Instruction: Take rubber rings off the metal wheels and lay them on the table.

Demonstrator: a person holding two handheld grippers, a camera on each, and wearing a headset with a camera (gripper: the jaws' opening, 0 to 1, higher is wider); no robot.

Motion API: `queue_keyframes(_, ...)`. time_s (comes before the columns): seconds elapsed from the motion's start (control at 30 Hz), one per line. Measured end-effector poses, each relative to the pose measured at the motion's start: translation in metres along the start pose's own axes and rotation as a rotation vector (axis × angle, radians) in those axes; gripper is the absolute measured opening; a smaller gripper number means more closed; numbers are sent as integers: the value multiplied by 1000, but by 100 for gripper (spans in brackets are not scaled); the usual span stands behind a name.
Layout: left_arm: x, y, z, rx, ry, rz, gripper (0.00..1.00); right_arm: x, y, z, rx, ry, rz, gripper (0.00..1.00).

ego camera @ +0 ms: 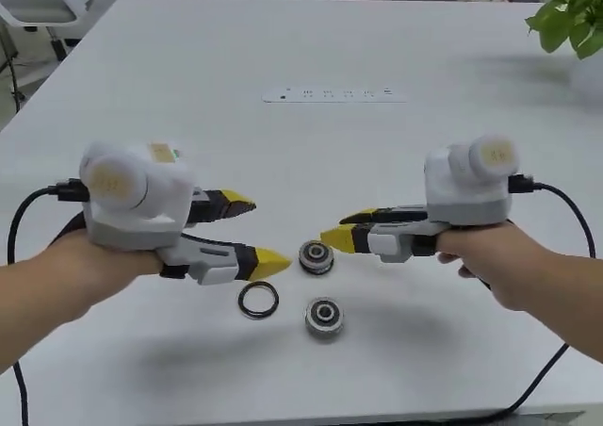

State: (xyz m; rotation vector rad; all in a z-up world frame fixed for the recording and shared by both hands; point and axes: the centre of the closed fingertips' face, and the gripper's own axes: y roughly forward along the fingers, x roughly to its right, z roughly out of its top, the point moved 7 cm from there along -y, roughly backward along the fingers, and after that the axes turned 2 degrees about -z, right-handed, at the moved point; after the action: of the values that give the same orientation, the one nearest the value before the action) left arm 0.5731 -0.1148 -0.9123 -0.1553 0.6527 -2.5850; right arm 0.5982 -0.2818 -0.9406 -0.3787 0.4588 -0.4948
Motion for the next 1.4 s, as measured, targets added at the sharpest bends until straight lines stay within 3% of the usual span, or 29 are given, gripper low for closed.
queue_keyframes(0.83, -2, 42, -11, -56, -15, -35, 40, 15, 9, -28, -63, -178, 42, 21)
queue_keyframes(1.4, 2, 65, -15, -81, -21, -71, 27, 16, 18, -37, -83, -206, 70, 14)
